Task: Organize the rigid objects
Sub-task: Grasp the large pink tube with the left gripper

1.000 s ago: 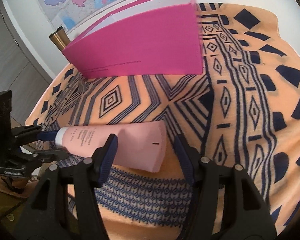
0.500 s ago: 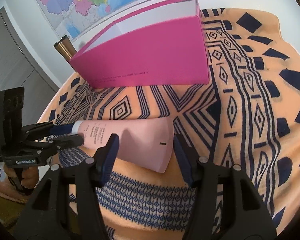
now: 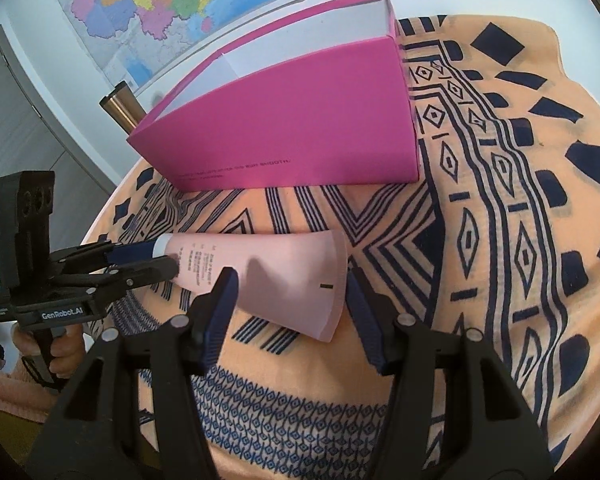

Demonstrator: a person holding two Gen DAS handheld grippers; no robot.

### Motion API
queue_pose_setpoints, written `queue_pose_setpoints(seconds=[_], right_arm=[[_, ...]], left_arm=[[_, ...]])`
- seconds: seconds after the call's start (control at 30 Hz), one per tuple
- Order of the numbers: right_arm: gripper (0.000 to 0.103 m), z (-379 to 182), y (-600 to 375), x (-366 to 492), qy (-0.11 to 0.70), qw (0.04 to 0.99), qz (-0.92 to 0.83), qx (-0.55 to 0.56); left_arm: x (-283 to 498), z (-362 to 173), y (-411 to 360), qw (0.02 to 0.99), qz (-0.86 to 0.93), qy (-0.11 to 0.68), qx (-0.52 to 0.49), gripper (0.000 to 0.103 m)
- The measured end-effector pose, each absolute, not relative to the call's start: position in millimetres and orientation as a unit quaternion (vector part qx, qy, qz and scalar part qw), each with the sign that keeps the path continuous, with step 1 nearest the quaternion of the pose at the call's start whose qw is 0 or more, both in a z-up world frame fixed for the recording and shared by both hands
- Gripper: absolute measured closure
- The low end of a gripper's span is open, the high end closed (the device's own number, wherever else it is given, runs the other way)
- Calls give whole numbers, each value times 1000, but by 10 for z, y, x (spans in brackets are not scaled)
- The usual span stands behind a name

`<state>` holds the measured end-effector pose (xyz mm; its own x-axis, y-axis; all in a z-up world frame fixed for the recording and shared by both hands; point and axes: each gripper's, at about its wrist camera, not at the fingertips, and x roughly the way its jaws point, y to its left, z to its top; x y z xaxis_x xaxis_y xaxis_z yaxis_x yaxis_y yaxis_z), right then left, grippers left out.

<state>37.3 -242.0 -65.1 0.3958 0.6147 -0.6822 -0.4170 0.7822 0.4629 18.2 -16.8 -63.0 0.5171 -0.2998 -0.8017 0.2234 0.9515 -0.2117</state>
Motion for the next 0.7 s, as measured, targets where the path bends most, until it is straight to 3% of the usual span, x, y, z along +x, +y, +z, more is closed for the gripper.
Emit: queue_pose_setpoints(seconds=[0.7], right_arm=[[44, -567, -2421, 363, 451, 835, 297, 103]], left_arm=[[178, -493, -262, 881, -149, 447, -21, 54]])
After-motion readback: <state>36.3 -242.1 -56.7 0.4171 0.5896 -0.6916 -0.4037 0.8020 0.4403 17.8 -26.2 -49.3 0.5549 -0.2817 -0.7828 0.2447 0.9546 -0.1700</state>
